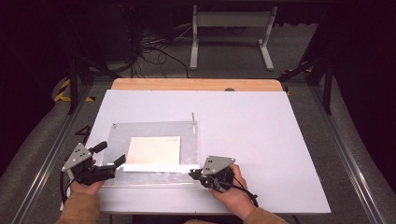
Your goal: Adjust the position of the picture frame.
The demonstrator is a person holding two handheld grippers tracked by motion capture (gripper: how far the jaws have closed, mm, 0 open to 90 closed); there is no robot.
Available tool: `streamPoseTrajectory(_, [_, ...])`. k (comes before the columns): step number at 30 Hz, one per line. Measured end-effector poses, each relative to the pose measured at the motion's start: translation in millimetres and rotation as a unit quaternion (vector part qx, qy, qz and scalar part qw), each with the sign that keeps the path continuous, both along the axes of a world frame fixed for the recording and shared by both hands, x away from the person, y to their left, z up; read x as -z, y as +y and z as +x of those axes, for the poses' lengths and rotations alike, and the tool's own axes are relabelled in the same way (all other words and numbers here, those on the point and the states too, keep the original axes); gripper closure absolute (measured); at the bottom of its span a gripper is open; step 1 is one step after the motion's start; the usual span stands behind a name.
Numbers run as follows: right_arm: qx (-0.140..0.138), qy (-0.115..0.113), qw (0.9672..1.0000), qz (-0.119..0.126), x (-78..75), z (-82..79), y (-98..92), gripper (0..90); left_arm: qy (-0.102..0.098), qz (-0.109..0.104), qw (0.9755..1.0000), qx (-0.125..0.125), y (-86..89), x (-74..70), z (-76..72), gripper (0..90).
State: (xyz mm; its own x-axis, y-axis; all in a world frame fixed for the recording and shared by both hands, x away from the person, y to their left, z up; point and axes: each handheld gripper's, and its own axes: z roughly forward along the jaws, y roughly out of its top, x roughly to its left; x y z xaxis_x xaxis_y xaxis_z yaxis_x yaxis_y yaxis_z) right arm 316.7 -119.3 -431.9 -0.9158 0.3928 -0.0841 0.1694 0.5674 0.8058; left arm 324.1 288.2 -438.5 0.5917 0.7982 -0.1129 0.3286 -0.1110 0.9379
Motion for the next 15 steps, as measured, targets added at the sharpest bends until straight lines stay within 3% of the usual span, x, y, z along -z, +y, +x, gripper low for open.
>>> streamPoseTrajectory(8, [0.057,-0.014,0.9982,-0.015,-20.0,29.6,-28.2,84.5,0.004,0.001,1.0,-0.003,-0.4,0.5,0.4,7.4])
streamPoseTrajectory(15, [0.091,-0.018,0.9954,-0.024,-29.8,56.8,-39.9,84.6,0.012,0.003,0.9999,-0.008,-0.2,1.3,1.8,7.7])
